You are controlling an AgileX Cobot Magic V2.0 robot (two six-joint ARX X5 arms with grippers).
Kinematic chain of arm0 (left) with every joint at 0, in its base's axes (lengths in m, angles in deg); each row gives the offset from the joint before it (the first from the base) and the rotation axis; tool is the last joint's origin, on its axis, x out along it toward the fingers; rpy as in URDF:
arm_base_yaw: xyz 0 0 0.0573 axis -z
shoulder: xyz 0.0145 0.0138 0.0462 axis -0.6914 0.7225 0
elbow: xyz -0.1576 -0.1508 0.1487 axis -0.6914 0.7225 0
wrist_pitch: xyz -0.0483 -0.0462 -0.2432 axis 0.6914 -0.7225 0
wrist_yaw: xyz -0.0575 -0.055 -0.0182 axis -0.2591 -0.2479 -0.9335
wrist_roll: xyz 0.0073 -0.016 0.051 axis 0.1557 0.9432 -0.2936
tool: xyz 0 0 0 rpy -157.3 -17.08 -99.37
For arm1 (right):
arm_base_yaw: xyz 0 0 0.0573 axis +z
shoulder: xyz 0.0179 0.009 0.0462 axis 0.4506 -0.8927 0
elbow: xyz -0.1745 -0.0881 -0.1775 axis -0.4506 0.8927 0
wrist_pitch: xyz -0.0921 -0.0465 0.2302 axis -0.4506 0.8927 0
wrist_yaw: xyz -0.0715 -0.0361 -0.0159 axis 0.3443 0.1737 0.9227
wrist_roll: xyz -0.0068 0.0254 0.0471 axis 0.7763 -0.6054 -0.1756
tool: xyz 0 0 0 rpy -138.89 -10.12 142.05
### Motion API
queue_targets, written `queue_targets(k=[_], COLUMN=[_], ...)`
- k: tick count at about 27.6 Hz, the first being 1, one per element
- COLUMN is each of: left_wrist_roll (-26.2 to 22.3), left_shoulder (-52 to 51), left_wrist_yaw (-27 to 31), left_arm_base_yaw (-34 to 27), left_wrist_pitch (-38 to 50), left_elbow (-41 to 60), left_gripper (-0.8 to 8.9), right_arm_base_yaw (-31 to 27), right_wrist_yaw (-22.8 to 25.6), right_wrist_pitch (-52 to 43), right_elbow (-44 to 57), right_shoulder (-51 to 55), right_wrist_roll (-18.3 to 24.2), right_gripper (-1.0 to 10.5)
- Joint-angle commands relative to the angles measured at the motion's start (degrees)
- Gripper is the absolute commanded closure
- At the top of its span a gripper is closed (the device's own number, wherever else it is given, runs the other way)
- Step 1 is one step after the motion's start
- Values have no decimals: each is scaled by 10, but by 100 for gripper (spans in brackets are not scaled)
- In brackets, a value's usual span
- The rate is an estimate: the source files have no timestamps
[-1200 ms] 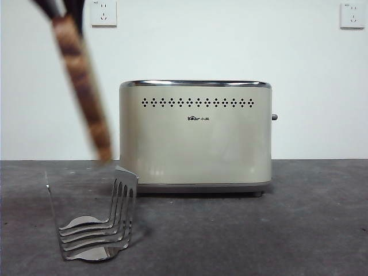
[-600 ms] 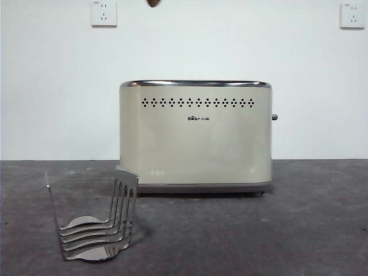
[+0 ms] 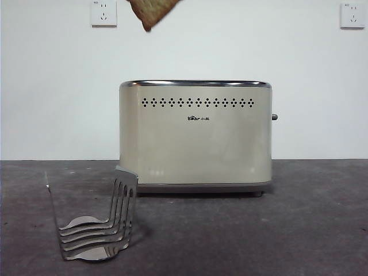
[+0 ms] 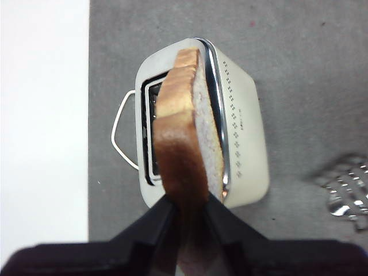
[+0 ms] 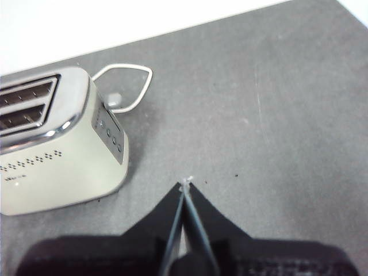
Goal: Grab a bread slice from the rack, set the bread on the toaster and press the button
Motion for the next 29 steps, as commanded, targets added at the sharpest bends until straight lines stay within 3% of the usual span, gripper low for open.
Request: queue_targets(k=[1,7,29], left_wrist_roll=[-26,-26,-28], left_shoulder=[17,57,167], left_wrist_yaw=[-1,0,16], left_arm_base_yaw=[1,1,-6], left_wrist_pitch=[34,93,115], left_elbow=[1,1,1], left_gripper=[821,822,822], right_arm_base_yaw=[0,0,0], right_wrist_yaw=[-1,-1,13], right_wrist_pitch=[0,19,44], right_elbow=[-3,-3,-3], right_shoulder=[0,0,0], right_wrist_roll=[7,7,24], right_gripper=[946,946,946])
